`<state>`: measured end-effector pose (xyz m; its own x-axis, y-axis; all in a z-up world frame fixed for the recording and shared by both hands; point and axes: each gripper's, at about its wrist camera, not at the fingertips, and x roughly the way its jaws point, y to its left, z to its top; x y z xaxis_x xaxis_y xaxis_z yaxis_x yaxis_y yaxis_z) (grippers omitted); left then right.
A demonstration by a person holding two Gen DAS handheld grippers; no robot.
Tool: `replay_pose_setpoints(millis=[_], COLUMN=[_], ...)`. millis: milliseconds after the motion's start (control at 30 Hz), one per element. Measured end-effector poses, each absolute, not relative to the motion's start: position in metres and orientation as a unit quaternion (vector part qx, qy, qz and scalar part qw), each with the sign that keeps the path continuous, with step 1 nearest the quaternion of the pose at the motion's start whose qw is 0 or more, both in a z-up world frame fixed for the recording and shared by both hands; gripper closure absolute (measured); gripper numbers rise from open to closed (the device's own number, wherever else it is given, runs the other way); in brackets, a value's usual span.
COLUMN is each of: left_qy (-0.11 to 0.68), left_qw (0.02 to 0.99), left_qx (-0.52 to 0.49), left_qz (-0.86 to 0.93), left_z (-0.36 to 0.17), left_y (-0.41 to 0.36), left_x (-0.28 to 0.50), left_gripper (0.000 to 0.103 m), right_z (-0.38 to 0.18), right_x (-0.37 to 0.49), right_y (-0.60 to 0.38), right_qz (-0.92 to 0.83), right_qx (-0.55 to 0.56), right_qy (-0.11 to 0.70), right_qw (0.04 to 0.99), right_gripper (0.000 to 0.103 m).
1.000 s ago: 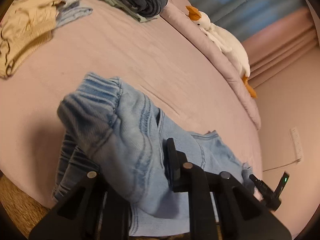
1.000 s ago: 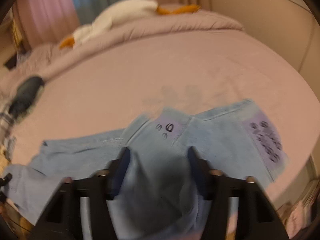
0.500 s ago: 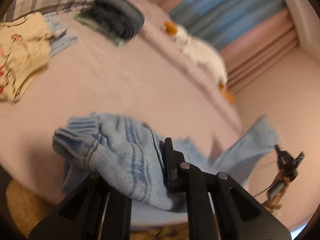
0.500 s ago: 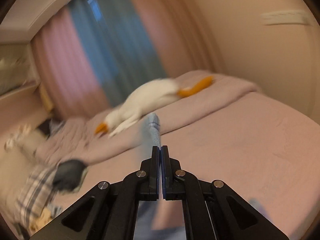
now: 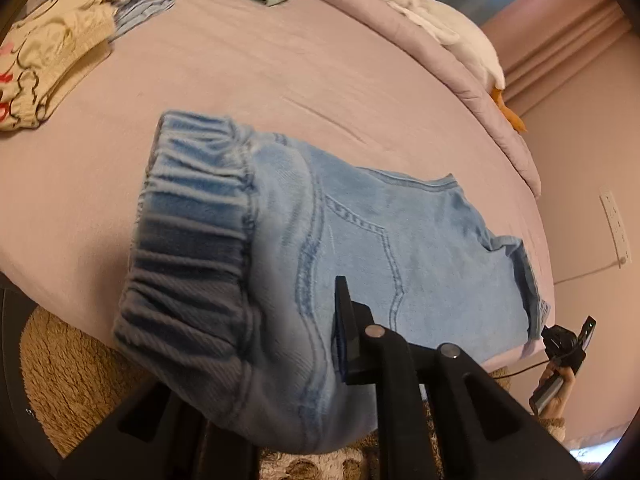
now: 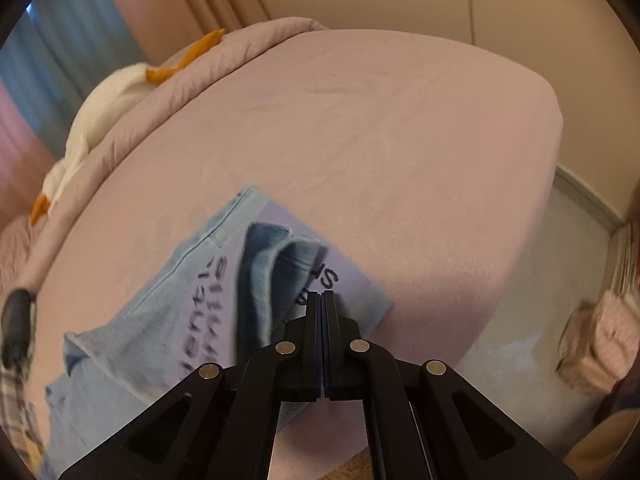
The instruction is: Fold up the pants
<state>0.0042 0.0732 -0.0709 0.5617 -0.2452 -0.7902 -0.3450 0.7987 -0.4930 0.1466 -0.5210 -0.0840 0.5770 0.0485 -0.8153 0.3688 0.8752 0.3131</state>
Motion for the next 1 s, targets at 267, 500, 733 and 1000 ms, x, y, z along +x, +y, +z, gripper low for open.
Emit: replay_pose_setpoints(millis=[267,500,733,1000], left_qy=[0.468,0.466,0.467,0.465], left_qw=[0.818,0.817,0.807,0.804], left_qx=[-0.333,-0.34,-0.363,-0.37], left_qz=[0.027,0.024,0.013,0.011], left_z=[-0.074,-0.076,-0.081,-0.08], left_y=[0.08,0.084,0.094,0.094], left_x=[0.0,0.0,0.001,-0.001], left_gripper=[0.088,0.088,0.088,0.087], right_z=[-0.08,-0.061,-0.052,-0.051], right_x=[0.136,0.169,0.222,0.19], right_y=[-0.498,-0.477,-0.499,-0.516], right_qz=[-0.012,0.112,0.049,-0.01], right_qx=[0.265,0.322,0.398,0.382], right_qy=[0.478,0.48,0.417,0.421], right_qw=[0.837,0.808,0.816,0.823], right_gripper=[0.099,0.099,0.098,0.027])
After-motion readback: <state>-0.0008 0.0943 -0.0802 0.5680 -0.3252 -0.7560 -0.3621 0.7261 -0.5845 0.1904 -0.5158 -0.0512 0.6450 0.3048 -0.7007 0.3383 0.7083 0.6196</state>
